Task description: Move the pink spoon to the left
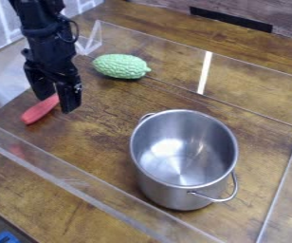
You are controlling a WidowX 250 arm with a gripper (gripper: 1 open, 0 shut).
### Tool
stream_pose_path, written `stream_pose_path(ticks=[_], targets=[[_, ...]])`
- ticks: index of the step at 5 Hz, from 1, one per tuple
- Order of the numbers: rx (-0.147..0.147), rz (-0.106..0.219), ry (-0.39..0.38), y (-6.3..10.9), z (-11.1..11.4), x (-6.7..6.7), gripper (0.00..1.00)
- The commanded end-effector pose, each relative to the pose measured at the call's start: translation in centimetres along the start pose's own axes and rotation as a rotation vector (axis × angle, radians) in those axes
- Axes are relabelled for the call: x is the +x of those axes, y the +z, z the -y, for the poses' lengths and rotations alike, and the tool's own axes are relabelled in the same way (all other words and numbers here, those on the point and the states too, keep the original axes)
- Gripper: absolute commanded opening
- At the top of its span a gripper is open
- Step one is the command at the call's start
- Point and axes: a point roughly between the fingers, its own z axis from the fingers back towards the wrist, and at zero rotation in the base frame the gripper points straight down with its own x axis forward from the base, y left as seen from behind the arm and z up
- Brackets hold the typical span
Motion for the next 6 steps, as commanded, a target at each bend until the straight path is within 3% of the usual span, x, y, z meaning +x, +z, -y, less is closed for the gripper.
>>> stream_pose_path(ticks=[1,6], targets=[[0.041,0.051,-0.013,1.87,-0.18,0.92,1.0],[0.087,0.015,-0.019,1.75,0.11,0.69,1.0]])
